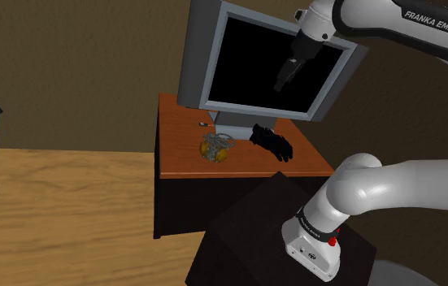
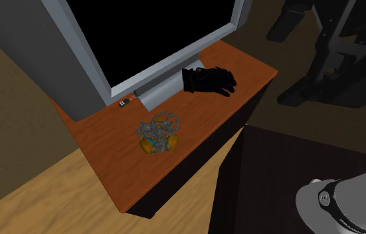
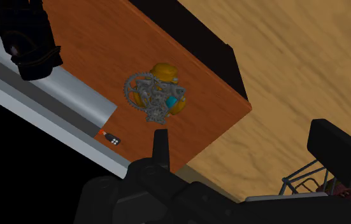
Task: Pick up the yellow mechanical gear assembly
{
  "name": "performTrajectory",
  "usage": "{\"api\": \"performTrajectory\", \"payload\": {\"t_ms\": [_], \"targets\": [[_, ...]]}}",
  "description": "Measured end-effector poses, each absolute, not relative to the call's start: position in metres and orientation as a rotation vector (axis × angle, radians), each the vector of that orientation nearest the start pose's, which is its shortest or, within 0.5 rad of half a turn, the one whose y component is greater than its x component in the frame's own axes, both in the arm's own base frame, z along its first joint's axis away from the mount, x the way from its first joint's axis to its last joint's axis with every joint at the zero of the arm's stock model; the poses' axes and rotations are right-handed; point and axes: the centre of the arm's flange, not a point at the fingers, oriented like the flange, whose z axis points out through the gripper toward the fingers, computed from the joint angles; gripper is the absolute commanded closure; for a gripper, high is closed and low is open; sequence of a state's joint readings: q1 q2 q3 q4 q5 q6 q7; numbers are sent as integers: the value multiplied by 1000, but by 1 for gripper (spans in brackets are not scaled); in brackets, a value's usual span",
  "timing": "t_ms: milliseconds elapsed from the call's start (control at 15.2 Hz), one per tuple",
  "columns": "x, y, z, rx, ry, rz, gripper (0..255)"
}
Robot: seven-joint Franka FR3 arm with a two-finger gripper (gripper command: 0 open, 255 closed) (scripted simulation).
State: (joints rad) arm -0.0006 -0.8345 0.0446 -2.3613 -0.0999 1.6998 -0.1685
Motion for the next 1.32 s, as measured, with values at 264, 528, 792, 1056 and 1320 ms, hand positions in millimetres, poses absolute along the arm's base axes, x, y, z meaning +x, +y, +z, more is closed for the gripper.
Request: {"api": "performTrajectory", "payload": {"t_ms": [264,528,792,1056,1320], "targets": [[324,0,597,-3249,-364,-253,0],[353,-19,559,-3230,-417,-227,0],[392,-38,521,-3211,-471,-202,0],[428,-52,483,-3191,-525,-177,0],[460,-67,441,-3169,-578,-152,0]]}}
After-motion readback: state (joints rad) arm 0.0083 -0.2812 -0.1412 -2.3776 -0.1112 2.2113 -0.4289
